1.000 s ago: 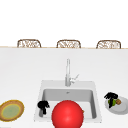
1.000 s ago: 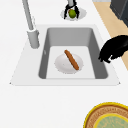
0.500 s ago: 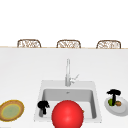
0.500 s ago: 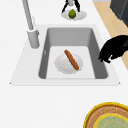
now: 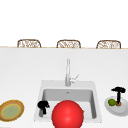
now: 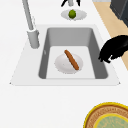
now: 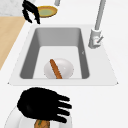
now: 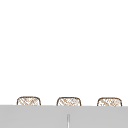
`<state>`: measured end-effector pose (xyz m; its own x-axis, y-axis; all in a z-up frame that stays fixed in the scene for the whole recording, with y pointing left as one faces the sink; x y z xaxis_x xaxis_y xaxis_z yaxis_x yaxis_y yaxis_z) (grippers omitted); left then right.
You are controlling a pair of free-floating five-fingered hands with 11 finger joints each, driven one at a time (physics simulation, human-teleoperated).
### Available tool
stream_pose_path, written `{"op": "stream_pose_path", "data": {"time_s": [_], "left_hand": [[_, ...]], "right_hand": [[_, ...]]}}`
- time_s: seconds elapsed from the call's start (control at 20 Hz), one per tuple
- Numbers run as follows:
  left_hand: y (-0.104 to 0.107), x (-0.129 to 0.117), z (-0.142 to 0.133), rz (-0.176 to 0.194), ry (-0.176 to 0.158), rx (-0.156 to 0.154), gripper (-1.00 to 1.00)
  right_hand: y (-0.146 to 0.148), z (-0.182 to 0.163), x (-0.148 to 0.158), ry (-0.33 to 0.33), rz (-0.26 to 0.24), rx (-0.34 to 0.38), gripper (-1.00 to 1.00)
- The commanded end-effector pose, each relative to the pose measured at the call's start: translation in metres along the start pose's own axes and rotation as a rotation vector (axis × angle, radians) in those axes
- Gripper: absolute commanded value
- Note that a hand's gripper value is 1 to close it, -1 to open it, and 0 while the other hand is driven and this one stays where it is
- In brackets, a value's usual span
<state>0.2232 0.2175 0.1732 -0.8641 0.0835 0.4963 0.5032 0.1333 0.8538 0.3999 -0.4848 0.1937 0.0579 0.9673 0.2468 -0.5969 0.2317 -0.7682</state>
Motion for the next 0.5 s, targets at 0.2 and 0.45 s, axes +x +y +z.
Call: {"op": "stream_pose_path", "data": {"time_s": [0.2,0.45], "left_hand": [[0.0,0.0,0.0,0.0,0.0,0.0,0.0],[0.0,0.0,0.0,0.0,0.0,0.0,0.0]], "right_hand": [[0.006,0.02,-0.025,0.134,0.084,0.008,-1.0],[0.034,0.018,-0.028,0.252,0.109,-0.058,-1.0]]}}
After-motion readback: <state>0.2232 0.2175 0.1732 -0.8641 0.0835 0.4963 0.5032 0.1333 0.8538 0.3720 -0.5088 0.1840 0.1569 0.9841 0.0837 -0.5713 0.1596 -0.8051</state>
